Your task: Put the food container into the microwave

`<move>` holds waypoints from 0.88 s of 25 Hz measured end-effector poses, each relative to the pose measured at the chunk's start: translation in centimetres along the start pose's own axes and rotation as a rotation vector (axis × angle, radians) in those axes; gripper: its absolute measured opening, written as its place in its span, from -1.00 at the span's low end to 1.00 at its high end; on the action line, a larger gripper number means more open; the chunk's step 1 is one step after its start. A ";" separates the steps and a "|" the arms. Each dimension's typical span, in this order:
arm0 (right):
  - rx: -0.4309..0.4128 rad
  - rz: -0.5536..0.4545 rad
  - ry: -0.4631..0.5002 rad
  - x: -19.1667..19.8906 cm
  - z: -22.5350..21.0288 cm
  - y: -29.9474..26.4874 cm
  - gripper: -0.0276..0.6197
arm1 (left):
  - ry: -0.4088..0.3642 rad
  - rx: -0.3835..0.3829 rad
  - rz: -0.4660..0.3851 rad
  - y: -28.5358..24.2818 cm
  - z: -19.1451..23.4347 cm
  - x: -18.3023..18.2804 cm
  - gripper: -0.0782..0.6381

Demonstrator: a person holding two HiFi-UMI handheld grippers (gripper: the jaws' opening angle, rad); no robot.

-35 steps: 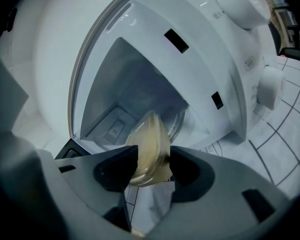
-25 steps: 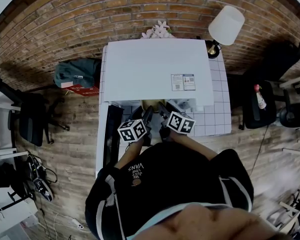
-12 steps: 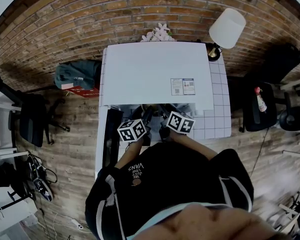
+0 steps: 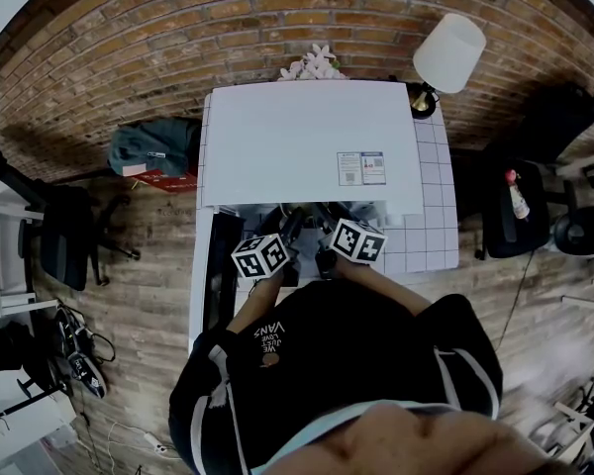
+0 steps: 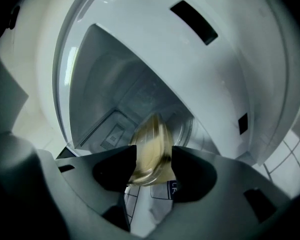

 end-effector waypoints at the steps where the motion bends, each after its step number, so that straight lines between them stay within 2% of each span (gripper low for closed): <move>1: 0.000 -0.006 0.005 0.0 0.0 0.1 -0.29 | -0.001 0.000 0.000 0.1 0.0 0.1 -0.07; 10: 0.006 -0.030 0.080 0.1 0.8 1.5 -0.27 | -0.021 -0.028 0.007 1.5 0.2 0.4 0.01; 22: 0.038 -0.019 0.129 2.0 1.3 3.5 -0.27 | -0.152 -0.056 0.029 3.6 -0.5 1.7 0.01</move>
Point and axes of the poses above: the fingertips, and each gripper's own axes: y backward along the fingers, z to its left, x out of its underside, the point moved 9 cm from there along y, backward along the fingers, and after that the axes turned 8 degrees about y, right-handed, at the moved point
